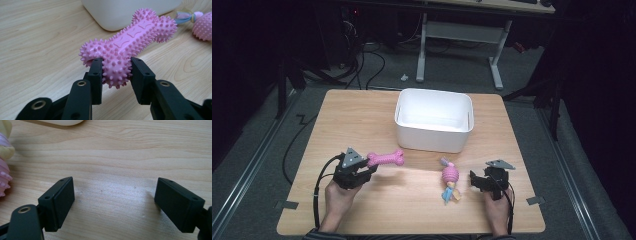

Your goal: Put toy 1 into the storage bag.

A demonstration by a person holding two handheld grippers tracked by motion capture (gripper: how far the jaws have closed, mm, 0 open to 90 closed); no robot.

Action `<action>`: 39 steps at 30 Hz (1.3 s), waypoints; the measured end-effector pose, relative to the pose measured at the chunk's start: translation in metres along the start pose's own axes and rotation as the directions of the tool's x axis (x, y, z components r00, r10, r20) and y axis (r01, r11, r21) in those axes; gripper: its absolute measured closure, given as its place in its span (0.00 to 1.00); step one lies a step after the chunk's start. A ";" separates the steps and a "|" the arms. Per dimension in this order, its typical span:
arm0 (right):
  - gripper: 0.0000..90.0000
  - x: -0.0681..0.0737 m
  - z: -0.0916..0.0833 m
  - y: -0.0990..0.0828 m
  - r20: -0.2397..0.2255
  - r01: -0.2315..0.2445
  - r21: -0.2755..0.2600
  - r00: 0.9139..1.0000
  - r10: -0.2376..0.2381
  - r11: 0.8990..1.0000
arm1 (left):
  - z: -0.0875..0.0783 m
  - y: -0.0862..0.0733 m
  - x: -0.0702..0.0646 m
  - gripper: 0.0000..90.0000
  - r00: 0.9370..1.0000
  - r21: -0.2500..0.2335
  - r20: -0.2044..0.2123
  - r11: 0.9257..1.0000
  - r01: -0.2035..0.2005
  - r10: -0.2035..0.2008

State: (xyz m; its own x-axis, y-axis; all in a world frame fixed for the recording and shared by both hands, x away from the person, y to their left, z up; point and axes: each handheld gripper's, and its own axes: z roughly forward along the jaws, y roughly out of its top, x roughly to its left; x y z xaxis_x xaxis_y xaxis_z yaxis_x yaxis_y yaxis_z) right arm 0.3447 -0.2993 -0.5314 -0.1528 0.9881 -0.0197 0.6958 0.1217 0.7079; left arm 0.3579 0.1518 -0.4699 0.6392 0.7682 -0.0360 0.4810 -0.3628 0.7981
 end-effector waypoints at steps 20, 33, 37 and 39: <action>0.17 0.002 0.000 0.000 -0.006 0.006 0.001 1.000 -0.006 1.000 | -0.014 0.035 -0.007 0.71 0.998 -0.013 0.054 1.000 -0.017 0.018; 0.17 0.002 0.000 0.000 -0.007 0.006 0.001 1.000 -0.006 1.000 | -0.022 0.062 -0.004 0.71 0.997 -0.047 0.076 0.999 -0.019 0.022; 0.17 0.002 0.000 0.000 -0.007 0.006 0.001 1.000 -0.006 1.000 | -0.025 0.070 -0.002 0.71 0.997 -0.059 0.077 0.998 -0.021 0.025; 0.17 0.002 0.000 0.000 -0.007 0.006 0.001 1.000 -0.006 1.000 | -0.026 0.078 0.001 0.71 0.996 -0.063 0.088 0.998 -0.020 0.025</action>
State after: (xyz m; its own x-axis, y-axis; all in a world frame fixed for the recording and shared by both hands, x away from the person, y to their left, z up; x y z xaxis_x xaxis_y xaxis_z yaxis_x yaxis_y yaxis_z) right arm 0.3446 -0.2977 -0.5316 -0.1616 0.9867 -0.0192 0.6954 0.1276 0.7072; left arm 0.3803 0.1377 -0.3923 0.7017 0.7092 -0.0687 0.4293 -0.3439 0.8351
